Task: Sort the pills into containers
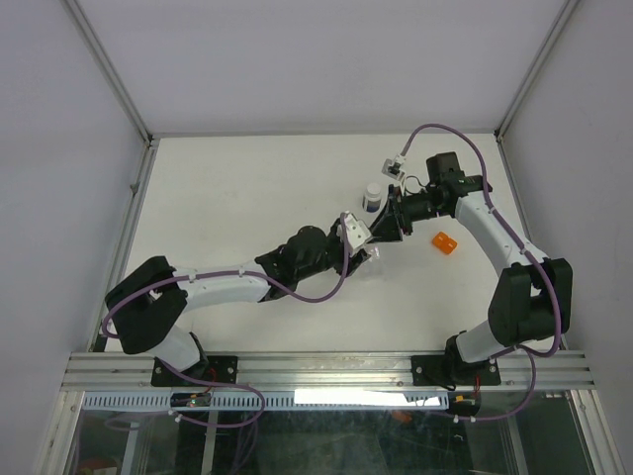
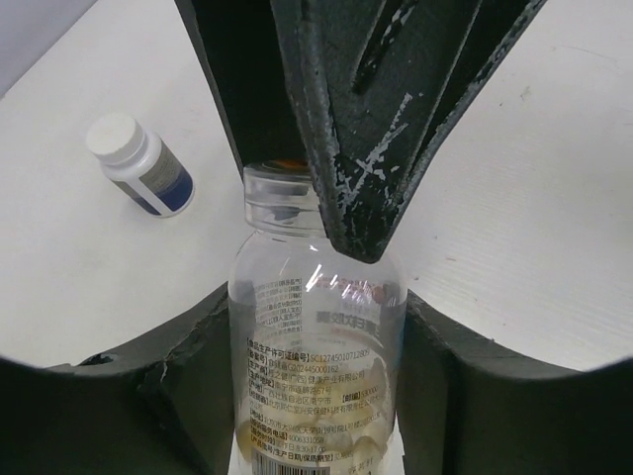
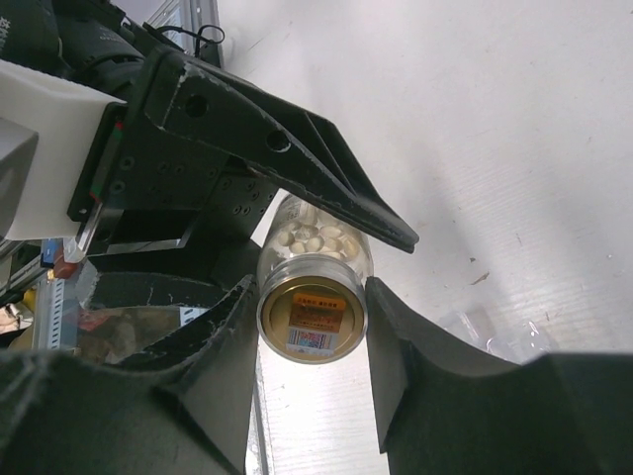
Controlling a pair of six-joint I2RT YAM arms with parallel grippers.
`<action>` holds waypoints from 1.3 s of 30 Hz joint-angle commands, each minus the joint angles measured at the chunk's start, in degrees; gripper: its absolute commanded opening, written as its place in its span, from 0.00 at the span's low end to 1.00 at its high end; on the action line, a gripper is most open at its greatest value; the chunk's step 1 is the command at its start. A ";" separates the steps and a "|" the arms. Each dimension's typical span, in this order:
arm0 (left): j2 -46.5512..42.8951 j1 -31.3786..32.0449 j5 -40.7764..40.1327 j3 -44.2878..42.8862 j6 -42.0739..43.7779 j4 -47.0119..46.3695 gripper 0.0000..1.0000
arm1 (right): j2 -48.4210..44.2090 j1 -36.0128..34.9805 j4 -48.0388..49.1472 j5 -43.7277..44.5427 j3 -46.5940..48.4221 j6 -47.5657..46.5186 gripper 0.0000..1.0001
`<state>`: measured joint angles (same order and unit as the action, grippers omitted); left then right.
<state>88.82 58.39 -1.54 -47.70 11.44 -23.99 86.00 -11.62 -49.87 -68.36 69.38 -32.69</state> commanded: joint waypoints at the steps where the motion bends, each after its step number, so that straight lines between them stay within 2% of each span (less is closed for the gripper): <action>1: -3.03 -1.35 4.08 0.08 -1.73 -4.53 0.08 | 0.03 -0.73 0.48 -1.84 0.84 -1.02 0.02; 2: -3.45 -1.69 5.09 0.36 -2.03 -4.53 0.01 | 0.11 -0.74 0.35 -1.95 0.83 -1.12 0.10; 5: -4.72 -2.47 7.88 1.64 -2.61 -4.80 0.00 | 0.15 -0.70 -0.15 -2.65 1.14 -1.30 0.46; 7: -5.75 -3.01 10.80 2.79 -3.16 -4.72 0.00 | -0.28 -0.69 -0.30 -3.36 1.23 -1.35 0.63; 8: -6.13 -3.34 12.43 3.33 -3.47 -4.42 0.00 | -0.59 -0.61 -0.27 -4.10 1.26 -1.10 0.68; 11: -7.43 -4.15 16.14 4.49 -5.01 -3.30 0.00 | -1.33 -0.62 -0.11 -5.42 1.40 -0.56 0.74; 19: -8.49 -6.01 17.82 1.60 -7.66 7.68 0.00 | -1.43 -1.97 3.12 -1.13 -0.49 2.65 0.75; 25: -7.34 -6.14 17.29 -0.60 -7.07 10.97 0.00 | -0.41 -5.57 5.42 1.29 -0.92 5.28 0.75; 29: -7.34 -6.40 17.27 -1.48 -6.94 11.43 0.00 | 0.80 -7.23 6.35 4.33 -0.79 7.16 0.71; 34: -5.61 -6.62 17.10 -1.59 -6.96 11.90 0.00 | 1.26 -8.06 6.31 4.53 -0.24 7.91 0.61; 39: -6.02 -7.27 17.51 -1.55 -6.46 12.68 0.00 | 0.70 -8.08 5.50 3.98 0.45 7.46 0.59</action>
<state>83.46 52.03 14.74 -46.89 5.04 -10.50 87.59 -19.40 -45.63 -63.86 68.12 -25.63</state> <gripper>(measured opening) 0.527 0.589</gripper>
